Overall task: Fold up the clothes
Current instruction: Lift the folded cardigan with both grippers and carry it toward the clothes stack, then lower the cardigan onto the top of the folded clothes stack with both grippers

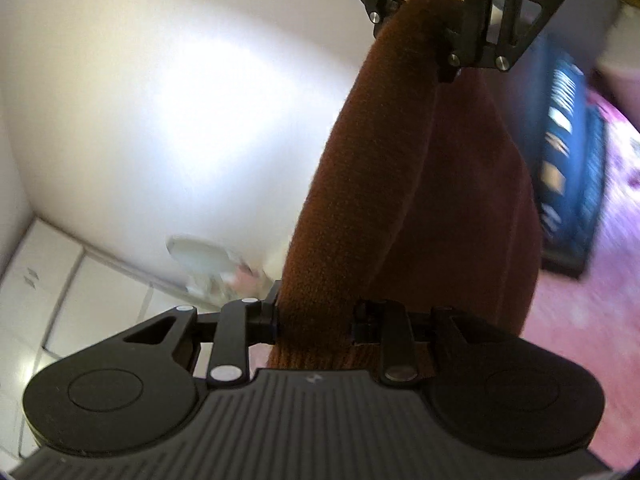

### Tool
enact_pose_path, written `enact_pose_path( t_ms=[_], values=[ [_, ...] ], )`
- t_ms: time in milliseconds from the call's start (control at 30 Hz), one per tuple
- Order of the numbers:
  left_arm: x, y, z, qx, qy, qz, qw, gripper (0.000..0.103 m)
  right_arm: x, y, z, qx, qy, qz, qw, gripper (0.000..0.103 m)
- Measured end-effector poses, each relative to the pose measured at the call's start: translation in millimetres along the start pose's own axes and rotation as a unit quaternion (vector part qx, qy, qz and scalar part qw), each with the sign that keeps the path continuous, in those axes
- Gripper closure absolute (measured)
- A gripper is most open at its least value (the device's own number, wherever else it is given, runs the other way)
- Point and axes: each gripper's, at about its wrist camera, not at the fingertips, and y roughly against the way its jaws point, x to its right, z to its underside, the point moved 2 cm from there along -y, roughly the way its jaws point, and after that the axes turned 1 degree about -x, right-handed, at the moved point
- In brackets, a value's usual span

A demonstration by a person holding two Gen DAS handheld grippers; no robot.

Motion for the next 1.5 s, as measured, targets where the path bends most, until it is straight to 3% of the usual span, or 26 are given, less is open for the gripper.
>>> enact_pose_path(
  t_ms=[200,367,467,600,700,800,933,1167,1333,1500],
  values=[
    [-31,-89,-108,0.049,-0.003,-0.030,0.9983,0.078,115,-23,70,-0.004,-0.008,0.052,0.999,0.076],
    [12,-144,-143,0.046,0.005,-0.007,0.9989,0.078,195,-67,137,-0.017,0.006,0.069,0.997,0.076],
    [42,-174,-161,0.044,0.009,0.009,0.9990,0.078,214,-86,175,-0.017,0.022,0.077,0.997,0.076],
    [87,-210,-179,0.037,0.013,0.036,0.9986,0.078,171,-95,230,-0.023,0.021,0.030,0.999,0.076],
    [160,-201,-160,0.018,-0.008,0.097,0.9951,0.077,116,-96,267,-0.042,0.027,-0.028,0.998,0.076],
    [195,-188,-150,0.019,-0.013,0.108,0.9939,0.078,80,-92,289,-0.062,0.019,-0.060,0.996,0.076],
    [199,-182,-148,0.019,0.008,0.111,0.9936,0.078,62,-81,297,-0.071,-0.003,-0.062,0.996,0.076],
    [188,-174,-152,0.029,-0.006,0.114,0.9931,0.077,48,-64,279,-0.080,0.000,-0.038,0.996,0.076],
    [205,-171,-150,0.025,-0.022,0.117,0.9926,0.077,15,-79,287,-0.099,0.012,-0.049,0.994,0.075],
    [191,-159,-153,0.024,0.007,0.120,0.9925,0.069,5,-77,289,-0.113,0.028,-0.026,0.993,0.068]
  ],
)
